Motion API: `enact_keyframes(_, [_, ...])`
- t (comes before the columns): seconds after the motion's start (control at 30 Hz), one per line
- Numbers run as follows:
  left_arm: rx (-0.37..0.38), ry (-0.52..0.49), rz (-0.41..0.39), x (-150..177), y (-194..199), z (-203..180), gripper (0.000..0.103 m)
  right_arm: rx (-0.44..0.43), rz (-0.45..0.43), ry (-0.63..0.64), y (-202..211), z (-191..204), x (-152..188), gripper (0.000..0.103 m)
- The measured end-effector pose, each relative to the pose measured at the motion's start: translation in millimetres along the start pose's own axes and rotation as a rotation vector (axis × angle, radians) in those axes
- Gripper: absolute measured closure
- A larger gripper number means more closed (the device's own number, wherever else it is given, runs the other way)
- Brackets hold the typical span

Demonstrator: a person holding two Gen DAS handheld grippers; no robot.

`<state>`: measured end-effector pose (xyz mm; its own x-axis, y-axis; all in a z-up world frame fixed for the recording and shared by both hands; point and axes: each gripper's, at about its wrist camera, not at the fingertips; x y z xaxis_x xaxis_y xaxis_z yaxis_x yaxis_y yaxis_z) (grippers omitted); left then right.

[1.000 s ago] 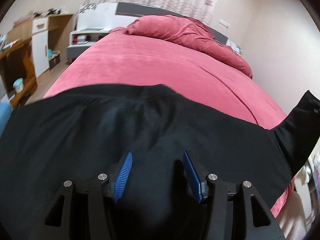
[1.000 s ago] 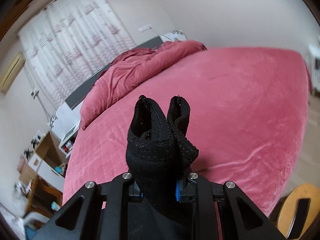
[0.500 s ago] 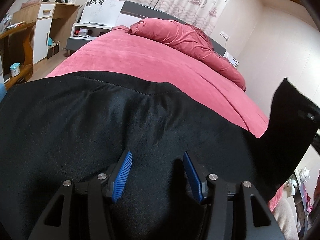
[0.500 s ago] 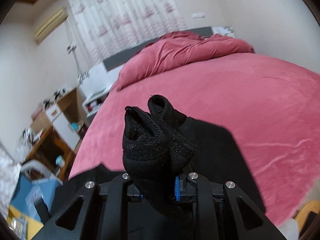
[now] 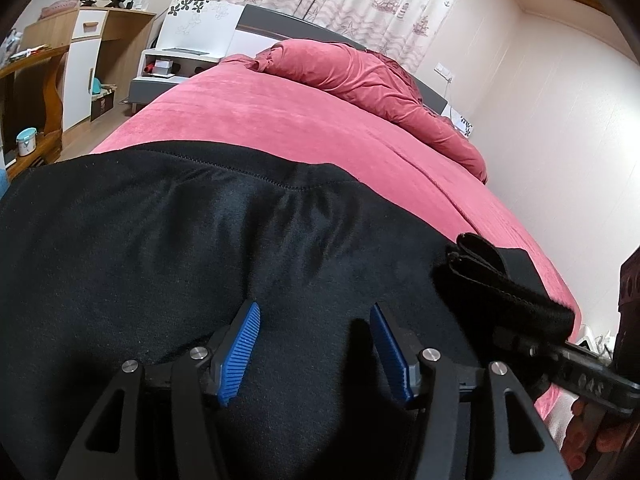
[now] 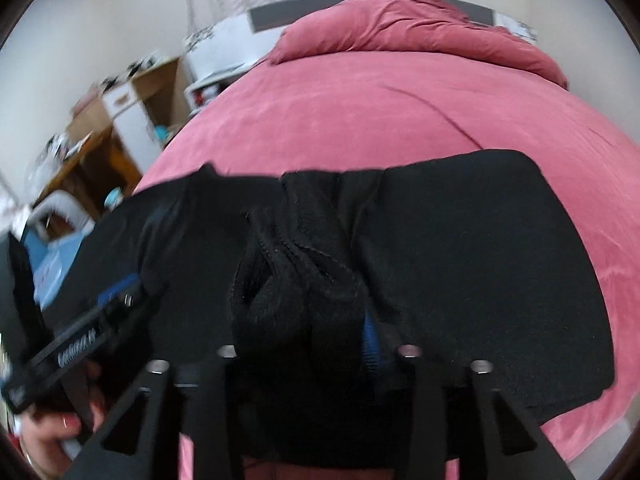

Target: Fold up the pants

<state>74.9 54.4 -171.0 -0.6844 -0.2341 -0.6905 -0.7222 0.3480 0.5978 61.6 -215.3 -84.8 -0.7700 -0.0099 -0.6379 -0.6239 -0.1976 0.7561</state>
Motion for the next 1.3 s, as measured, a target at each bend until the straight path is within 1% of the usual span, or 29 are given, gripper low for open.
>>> enact_keyframes(0.03, [-0.001, 0.000, 0.001, 0, 1, 1, 0.044, -0.033, 0.009, 0.027, 2, 1, 2, 0.032])
enact_keyframes(0.07, [-0.007, -0.001, 0.006, -1, 1, 0, 0.044, -0.067, 0.012, 0.059, 7, 2, 5, 0.020])
enact_keyframes(0.13, [-0.025, 0.003, 0.024, -4, 3, -4, 0.044, -0.089, -0.023, 0.135, 23, 4, 13, 0.018])
enact_keyframes(0.17, [-0.024, 0.008, 0.029, -7, 3, -6, 0.044, -0.092, -0.049, 0.155, 31, 2, 17, 0.019])
enact_keyframes(0.2, [-0.004, 0.027, 0.033, -8, 6, -8, 0.044, -0.098, -0.082, 0.152, 40, -5, 20, 0.019])
enact_keyframes(0.23, [0.033, 0.062, 0.036, -9, 9, -11, 0.044, -0.109, -0.117, 0.114, 50, -14, 25, 0.019])
enact_keyframes(0.27, [0.060, 0.093, 0.044, -10, 10, -13, 0.044, -0.124, -0.166, 0.029, 60, -32, 29, 0.019])
enact_keyframes(0.3, [0.090, 0.130, 0.062, -10, 9, -15, 0.044, -0.119, -0.206, -0.056, 68, -50, 31, 0.019])
enact_keyframes(0.33, [0.126, 0.168, 0.089, -11, 5, -20, 0.044, -0.071, -0.250, -0.161, 76, -73, 32, 0.019])
enact_keyframes(0.37, [0.150, 0.185, 0.111, -12, 2, -26, 0.044, -0.035, -0.254, -0.208, 80, -86, 31, 0.019])
enact_keyframes(0.4, [0.166, 0.192, 0.131, -12, -2, -32, 0.044, 0.006, -0.247, -0.222, 80, -99, 29, 0.019])
enact_keyframes(0.43, [0.180, 0.195, 0.147, -14, -6, -38, 0.044, 0.035, -0.238, -0.208, 80, -105, 27, 0.019])
enact_keyframes(0.5, [0.228, 0.202, 0.181, -17, -16, -54, 0.044, 0.155, -0.224, -0.161, 81, -116, 25, 0.026])
enact_keyframes(0.53, [0.247, 0.202, 0.198, -19, -21, -63, 0.043, 0.185, -0.227, -0.159, 83, -121, 26, 0.028])
enact_keyframes(0.6, [0.262, 0.198, 0.231, -22, -31, -76, 0.042, 0.182, -0.226, -0.181, 83, -129, 28, 0.028])
enact_keyframes(0.67, [0.264, 0.201, 0.263, -23, -43, -87, 0.039, 0.211, -0.201, -0.171, 74, -128, 31, 0.028])
enact_keyframes(0.7, [0.261, 0.199, 0.280, -22, -48, -91, 0.038, 0.216, -0.190, -0.167, 72, -128, 28, 0.028])
enact_keyframes(0.73, [0.241, 0.183, 0.302, -21, -55, -97, 0.038, 0.217, -0.176, -0.164, 67, -128, 28, 0.028])
enact_keyframes(0.77, [0.218, 0.158, 0.321, -19, -60, -102, 0.041, 0.221, -0.168, -0.168, 64, -129, 26, 0.028])
enact_keyframes(0.8, [0.196, 0.135, 0.330, -17, -62, -105, 0.042, 0.230, -0.165, -0.172, 73, -129, 30, 0.028])
enact_keyframes(0.83, [0.170, 0.118, 0.329, -16, -63, -107, 0.053, 0.241, -0.160, -0.175, 72, -131, 31, 0.028])
enact_keyframes(0.87, [0.146, 0.103, 0.320, -15, -61, -109, 0.075, 0.241, -0.161, -0.176, 73, -131, 33, 0.028])
enact_keyframes(0.9, [0.157, 0.094, 0.327, -14, -61, -110, 0.079, 0.241, -0.165, -0.177, 75, -128, 37, 0.028])
enact_keyframes(0.97, [0.179, 0.071, 0.335, -15, -57, -112, 0.081, 0.244, -0.173, -0.177, 79, -129, 39, 0.028])
enact_keyframes(1.03, [0.219, 0.059, 0.309, -20, -43, -112, 0.082, 0.230, -0.174, -0.168, 78, -125, 35, 0.031])
enact_keyframes(1.1, [0.252, 0.073, 0.284, -26, -30, -109, 0.082, 0.207, -0.167, -0.138, 75, -121, 32, 0.044])
enact_keyframes(1.13, [0.259, 0.079, 0.276, -26, -25, -105, 0.082, 0.194, -0.160, -0.117, 74, -117, 32, 0.046])
enact_keyframes(1.2, [0.256, 0.092, 0.251, -28, -13, -97, 0.082, 0.186, -0.139, -0.070, 69, -109, 31, 0.051])
enact_keyframes(1.3, [0.221, 0.080, 0.255, -22, -10, -88, 0.082, 0.169, -0.097, -0.030, 59, -101, 30, 0.051])
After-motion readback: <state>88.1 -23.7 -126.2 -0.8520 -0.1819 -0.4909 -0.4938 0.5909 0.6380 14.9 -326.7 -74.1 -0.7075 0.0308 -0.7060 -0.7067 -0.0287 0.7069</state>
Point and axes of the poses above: each gripper's, at about its wrist camera, not at the fingertips, and y roughly against the way its jaws point, z to its left, x to its underside, and after that the axes turned 2 degrees about y, right-handed
